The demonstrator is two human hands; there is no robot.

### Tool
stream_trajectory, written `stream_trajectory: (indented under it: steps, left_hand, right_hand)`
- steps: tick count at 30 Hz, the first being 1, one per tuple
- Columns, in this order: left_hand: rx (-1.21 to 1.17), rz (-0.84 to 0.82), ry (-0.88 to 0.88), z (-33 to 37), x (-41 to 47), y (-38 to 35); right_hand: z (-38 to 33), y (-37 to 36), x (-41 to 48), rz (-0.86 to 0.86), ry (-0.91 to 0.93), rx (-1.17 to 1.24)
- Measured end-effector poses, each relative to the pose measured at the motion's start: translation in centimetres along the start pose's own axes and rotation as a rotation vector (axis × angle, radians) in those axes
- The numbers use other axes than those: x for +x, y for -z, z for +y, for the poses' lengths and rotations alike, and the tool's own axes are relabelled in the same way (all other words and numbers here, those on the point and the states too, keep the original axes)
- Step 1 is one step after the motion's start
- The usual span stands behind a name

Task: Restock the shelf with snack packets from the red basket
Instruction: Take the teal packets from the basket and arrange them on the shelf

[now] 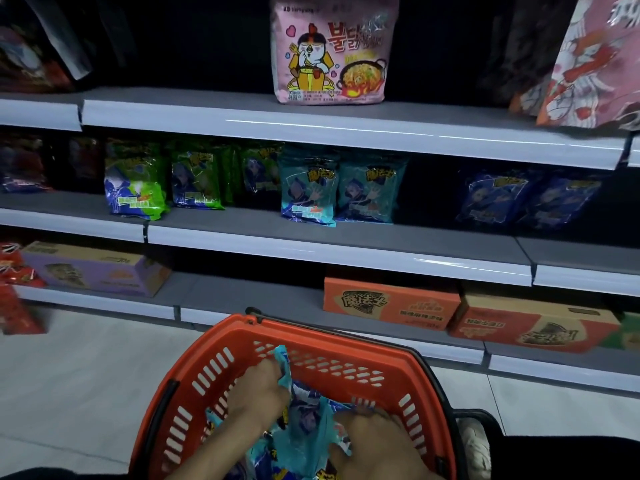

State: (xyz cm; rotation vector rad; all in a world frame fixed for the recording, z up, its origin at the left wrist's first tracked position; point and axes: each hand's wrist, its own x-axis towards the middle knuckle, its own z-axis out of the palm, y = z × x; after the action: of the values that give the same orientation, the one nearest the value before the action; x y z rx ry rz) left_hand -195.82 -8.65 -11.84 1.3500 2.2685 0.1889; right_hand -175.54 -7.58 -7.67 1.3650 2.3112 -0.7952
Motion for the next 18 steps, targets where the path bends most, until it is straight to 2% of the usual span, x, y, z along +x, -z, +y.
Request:
stream_trajectory:
  steps: [4, 7, 13, 18]
  left_hand:
    - [0.113, 0.126, -0.192, 1.1, -2.2, 3.6]
    - [0.181, 0.153, -0.332, 1.6, -3.3, 5.7]
    - [0.161, 0.139, -0.631, 2.3, -3.9, 7.5]
    - [0.047, 0.093, -0.747, 3.3, -4.1, 7.4]
  right_hand:
    - [0.7, 1.4, -0.2, 0.143, 0.003, 0.052]
    - [1.0, 2.5, -0.2, 0.245, 0.033, 0.134]
    - [1.6, 3.0, 0.3, 0.392, 0.155, 0.127]
    - [1.7, 3.3, 0.4, 0.428, 0.205, 0.036]
